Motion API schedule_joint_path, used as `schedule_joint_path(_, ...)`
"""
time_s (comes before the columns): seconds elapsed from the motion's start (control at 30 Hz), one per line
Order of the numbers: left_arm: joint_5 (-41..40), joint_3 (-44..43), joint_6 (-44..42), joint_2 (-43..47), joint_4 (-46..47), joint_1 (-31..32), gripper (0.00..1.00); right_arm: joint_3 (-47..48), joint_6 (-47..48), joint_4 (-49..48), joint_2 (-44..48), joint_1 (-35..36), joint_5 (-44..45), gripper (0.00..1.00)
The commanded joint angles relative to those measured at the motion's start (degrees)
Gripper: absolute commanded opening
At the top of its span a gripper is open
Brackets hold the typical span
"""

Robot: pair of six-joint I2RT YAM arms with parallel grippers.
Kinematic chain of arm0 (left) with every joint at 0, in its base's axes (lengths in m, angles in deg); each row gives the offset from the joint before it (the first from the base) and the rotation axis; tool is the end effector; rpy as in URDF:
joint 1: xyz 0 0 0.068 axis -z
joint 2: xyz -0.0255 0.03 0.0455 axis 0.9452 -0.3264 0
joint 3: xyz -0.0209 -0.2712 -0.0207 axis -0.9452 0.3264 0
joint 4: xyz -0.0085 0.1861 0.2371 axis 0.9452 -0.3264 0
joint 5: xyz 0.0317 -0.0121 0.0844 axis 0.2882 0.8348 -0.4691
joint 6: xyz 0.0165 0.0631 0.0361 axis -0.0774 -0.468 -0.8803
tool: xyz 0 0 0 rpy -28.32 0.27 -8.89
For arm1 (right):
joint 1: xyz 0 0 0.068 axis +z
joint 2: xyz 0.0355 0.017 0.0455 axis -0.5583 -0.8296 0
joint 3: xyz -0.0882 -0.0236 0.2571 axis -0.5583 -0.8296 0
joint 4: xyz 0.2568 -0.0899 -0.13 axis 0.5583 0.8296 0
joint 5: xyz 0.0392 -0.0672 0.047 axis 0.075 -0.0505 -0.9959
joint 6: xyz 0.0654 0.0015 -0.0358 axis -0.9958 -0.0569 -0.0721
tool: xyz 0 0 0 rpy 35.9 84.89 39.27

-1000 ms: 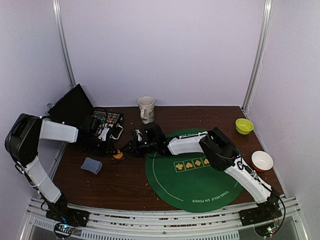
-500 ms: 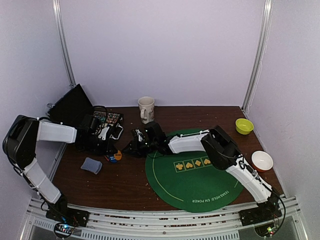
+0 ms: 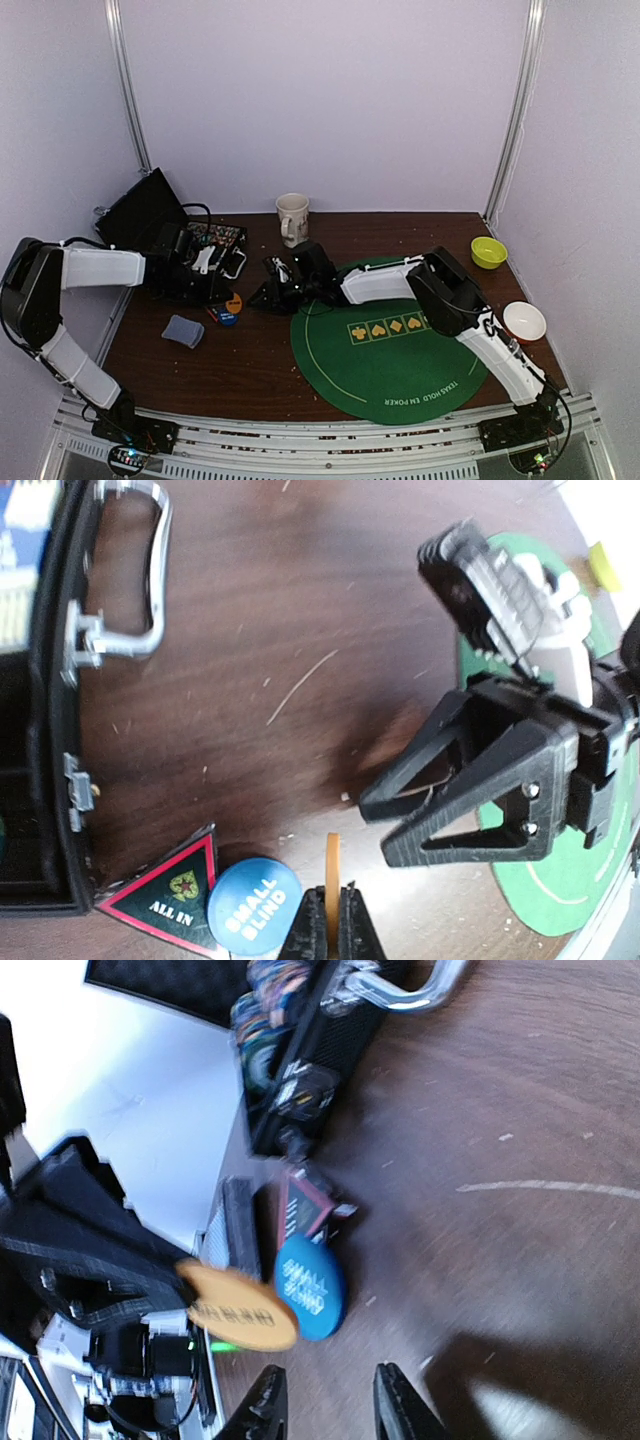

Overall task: Distribute texas hold em gaming equipment
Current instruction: Pick up the big blind button from the center of the board, then pass from the left arm to the right

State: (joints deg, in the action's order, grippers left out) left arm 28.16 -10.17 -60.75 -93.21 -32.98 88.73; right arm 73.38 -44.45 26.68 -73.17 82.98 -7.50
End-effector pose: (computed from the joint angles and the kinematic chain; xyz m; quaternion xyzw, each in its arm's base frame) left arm 0.3235 -0.1300 0.1280 0.0439 0.9321 -0.2822 0.2229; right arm 0.3751 0.4992 0.0733 -0.2038 0.7667 0.6010 0.0977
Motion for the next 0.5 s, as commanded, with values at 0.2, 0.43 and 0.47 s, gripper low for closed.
schedule_joint_path(0.2,9.9,-0.9,-6.1,11.3,2.4,0.1,0.0,-14.1,17.1,-6.1,20.2,-3.0,-4.8,0.5)
schedule_joint_path(0.43,21.5,1.4,-6.9,20.4,11.6,3.1,0.0,-18.3,21.0,-9.3,26.5,-3.0,-6.1,0.7)
schedule_joint_path(0.47,22.3,1.6,-6.9,20.9,12.2,3.3,0.0,-18.6,20.6,-10.3,26.7,-2.8,-6.6,0.71)
